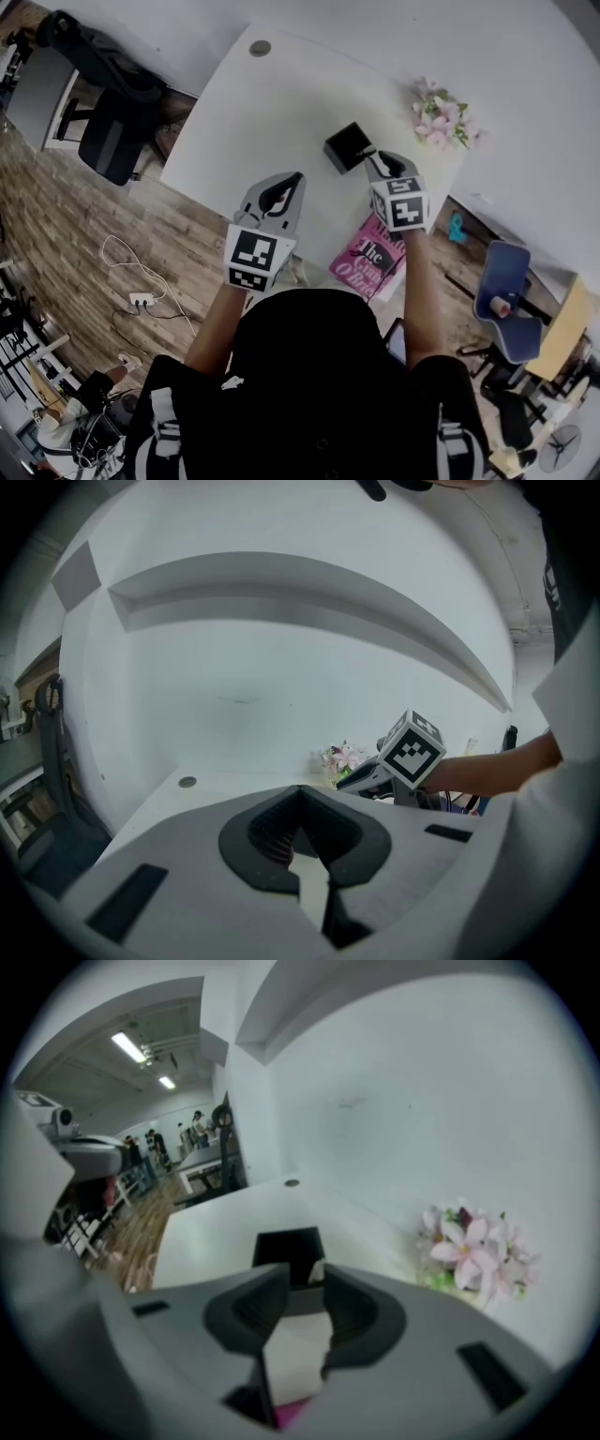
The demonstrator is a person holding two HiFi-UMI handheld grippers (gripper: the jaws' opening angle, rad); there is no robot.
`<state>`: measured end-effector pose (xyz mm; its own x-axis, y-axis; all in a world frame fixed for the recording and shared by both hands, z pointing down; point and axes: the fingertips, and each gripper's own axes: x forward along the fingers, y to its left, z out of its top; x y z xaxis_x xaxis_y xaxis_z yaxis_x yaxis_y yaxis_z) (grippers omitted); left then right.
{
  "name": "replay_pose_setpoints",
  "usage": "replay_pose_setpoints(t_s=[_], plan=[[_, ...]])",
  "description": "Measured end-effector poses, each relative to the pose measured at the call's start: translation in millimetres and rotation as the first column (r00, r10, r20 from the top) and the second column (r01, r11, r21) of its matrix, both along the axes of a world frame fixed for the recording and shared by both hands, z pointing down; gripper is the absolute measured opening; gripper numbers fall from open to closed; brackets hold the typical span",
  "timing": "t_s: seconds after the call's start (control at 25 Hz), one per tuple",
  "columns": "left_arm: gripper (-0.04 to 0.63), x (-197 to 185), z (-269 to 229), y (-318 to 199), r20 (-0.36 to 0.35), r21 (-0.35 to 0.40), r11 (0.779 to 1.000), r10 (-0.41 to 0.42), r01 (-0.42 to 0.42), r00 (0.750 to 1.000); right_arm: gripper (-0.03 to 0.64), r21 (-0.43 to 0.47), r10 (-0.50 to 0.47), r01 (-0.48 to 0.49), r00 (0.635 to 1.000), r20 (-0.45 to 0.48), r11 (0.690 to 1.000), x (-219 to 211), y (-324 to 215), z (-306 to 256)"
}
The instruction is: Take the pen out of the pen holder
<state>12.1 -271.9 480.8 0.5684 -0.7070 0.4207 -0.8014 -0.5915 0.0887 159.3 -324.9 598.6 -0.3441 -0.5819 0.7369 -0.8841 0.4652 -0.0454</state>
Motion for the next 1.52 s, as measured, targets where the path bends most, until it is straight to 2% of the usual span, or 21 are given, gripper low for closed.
replay_pose_setpoints(t_s=[0.24, 0.56, 0.88, 1.16, 1.28, 1.52], plan=[[0.02, -7.8, 9.4, -1.2, 0.009, -0.023, 0.999, -0.031, 0.031, 0.999, 0.163, -0.011, -0.02, 0.02, 0.999, -0.025, 1.0, -3.7, -17.6, 14.0], [0.02, -12.1, 18.3, 0.2, 0.019, -0.046, 0.998, -0.048, 0.049, 0.999, 0.164, -0.039, -0.011, 0.01, 0.999, -0.039, 0.999, -5.2, -26.3, 31.4], [0.02, -14.2, 19.1, -1.8, 0.023, -0.05, 0.997, -0.052, 0.053, 0.998, 0.155, -0.036, -0.009, 0.007, 0.998, -0.057, 0.999, -7.9, -26.0, 31.4], [0.02, -11.0, 17.1, -2.1, 0.017, -0.043, 0.998, -0.041, 0.041, 0.999, 0.152, -0.006, -0.001, 0.0, 0.993, -0.115, 1.0, -6.9, -25.0, 30.2], [0.02, -11.3, 16.5, -0.1, 0.009, -0.045, 0.998, -0.039, 0.039, 0.999, 0.106, 0.018, 0.009, -0.006, 0.989, -0.148, 1.0, -3.0, -25.3, 28.4], [0.02, -12.5, 16.7, 3.4, 0.005, -0.044, 0.998, -0.036, 0.036, 0.999, 0.092, 0.024, 0.019, -0.015, 0.988, -0.153, 1.0, -3.4, -22.1, 28.1]])
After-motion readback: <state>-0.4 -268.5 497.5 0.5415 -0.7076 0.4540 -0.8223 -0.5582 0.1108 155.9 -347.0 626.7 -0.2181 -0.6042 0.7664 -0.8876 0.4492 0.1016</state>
